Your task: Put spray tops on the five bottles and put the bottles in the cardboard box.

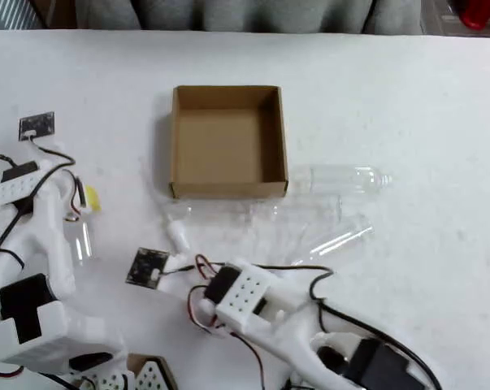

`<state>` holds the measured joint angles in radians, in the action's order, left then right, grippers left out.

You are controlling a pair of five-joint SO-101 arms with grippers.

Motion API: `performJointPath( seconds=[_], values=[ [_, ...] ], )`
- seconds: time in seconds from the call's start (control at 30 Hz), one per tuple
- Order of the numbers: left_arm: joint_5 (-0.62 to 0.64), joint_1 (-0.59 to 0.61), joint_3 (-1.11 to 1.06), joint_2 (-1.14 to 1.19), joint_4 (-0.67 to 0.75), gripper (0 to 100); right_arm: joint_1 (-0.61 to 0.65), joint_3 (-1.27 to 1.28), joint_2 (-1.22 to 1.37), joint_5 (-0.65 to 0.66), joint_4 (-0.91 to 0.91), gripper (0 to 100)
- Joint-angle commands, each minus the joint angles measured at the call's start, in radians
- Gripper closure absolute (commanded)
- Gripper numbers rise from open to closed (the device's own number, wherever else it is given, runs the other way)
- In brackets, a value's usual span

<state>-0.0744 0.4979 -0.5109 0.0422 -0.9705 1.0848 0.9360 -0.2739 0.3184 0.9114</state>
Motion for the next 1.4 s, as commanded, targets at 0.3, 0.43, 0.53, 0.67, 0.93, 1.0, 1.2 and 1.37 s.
performJointPath(
  seconds=[0.3, 0.43, 0.53, 0.67, 0.93, 1.0, 1.2, 1.37],
  values=[
    [0.006, -0.019, 0.051, -0.004, 0.021, 97, -0.010, -0.080, 0.067, 0.006, 0.010, 98.0],
    [0.006, -0.021, 0.051, -0.005, 0.021, 97, -0.013, -0.127, 0.031, 0.005, 0.122, 98.2],
    [0.006, -0.044, 0.049, -0.012, 0.015, 97, -0.053, -0.170, -0.071, -0.003, 0.234, 98.2],
    [0.015, -0.013, 0.057, -0.013, 0.009, 97, -0.156, -0.178, -0.268, -0.003, 0.308, 98.2],
    [0.014, -0.025, 0.089, -0.216, -0.153, 97, -0.487, -0.178, -0.697, 0.006, 0.410, 98.0],
    [0.009, -0.050, 0.072, -0.300, -0.163, 97, -0.567, -0.183, -0.814, 0.006, 0.389, 98.1],
    [0.012, -0.194, 0.014, -0.562, -0.157, 97, -0.799, -0.176, -1.152, 0.006, 0.131, 98.1],
    [0.015, -0.326, 0.011, -0.713, -0.143, 97, -0.944, -0.183, -1.253, -0.037, -0.068, 98.2]
  ],
)
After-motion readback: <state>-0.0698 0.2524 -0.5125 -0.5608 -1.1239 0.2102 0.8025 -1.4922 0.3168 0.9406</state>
